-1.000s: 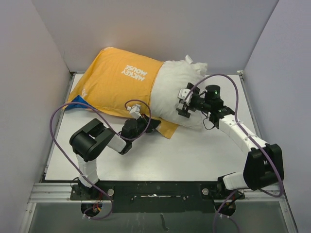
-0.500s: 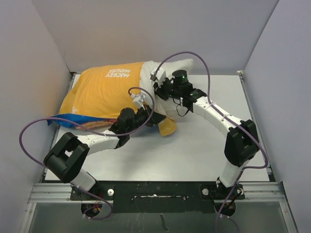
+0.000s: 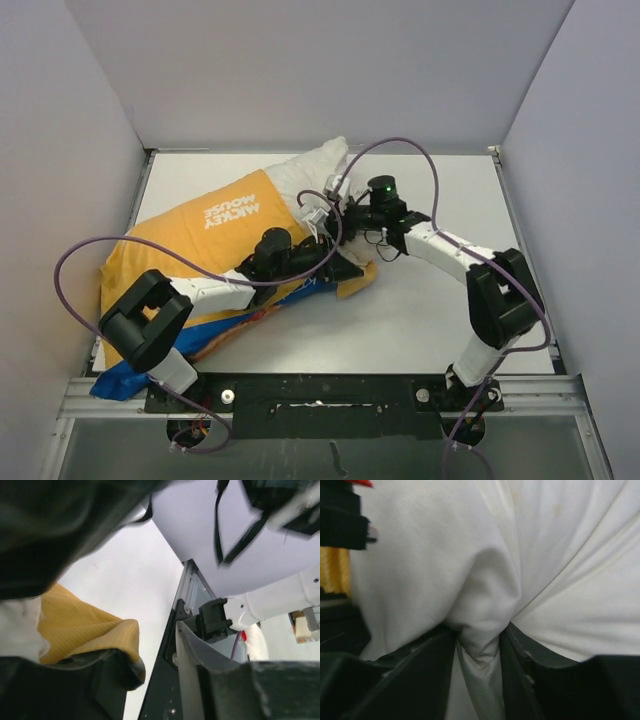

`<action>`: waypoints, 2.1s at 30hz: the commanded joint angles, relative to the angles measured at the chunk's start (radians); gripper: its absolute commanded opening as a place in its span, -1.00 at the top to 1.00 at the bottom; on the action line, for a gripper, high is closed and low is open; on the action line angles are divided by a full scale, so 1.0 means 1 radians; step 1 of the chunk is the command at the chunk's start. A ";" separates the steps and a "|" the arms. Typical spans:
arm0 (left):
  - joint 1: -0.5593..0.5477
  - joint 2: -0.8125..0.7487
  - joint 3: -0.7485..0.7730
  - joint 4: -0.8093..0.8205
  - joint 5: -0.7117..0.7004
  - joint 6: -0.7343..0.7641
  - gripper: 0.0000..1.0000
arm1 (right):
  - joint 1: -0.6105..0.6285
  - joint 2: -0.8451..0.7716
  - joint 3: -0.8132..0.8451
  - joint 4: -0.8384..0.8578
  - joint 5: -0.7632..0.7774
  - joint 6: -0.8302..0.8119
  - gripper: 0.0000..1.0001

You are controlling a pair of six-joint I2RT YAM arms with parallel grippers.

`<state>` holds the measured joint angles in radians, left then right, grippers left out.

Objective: Put the pillow into the pillowcase
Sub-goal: Stuff the pillow into the pillowcase.

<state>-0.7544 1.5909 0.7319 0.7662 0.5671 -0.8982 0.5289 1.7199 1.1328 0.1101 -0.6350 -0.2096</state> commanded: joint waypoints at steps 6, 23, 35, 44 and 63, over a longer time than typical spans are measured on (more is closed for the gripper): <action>-0.177 -0.369 0.189 -0.726 -0.164 0.341 -0.27 | -0.297 -0.214 0.278 -0.904 -0.453 -0.634 -0.59; 0.193 -0.368 0.801 -1.732 -0.482 0.520 -0.44 | -0.282 0.174 0.498 -0.480 -0.365 0.224 -0.93; 0.264 0.226 1.115 -1.610 -0.214 0.622 0.89 | -0.321 -0.180 0.071 -0.732 -0.409 -0.150 1.00; 0.152 0.291 1.292 -1.569 -0.329 0.775 0.58 | -0.524 -0.361 0.124 -1.391 -0.541 -0.935 0.12; -0.048 -0.020 0.928 -1.520 -0.949 0.817 -0.30 | -0.180 -0.307 0.160 -0.572 -0.222 -0.451 -0.95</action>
<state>-0.7994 1.5032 1.6501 -0.7036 -0.2157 -0.1097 0.2802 1.3579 1.3029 -0.7021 -0.9878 -0.7799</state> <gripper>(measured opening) 0.671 0.981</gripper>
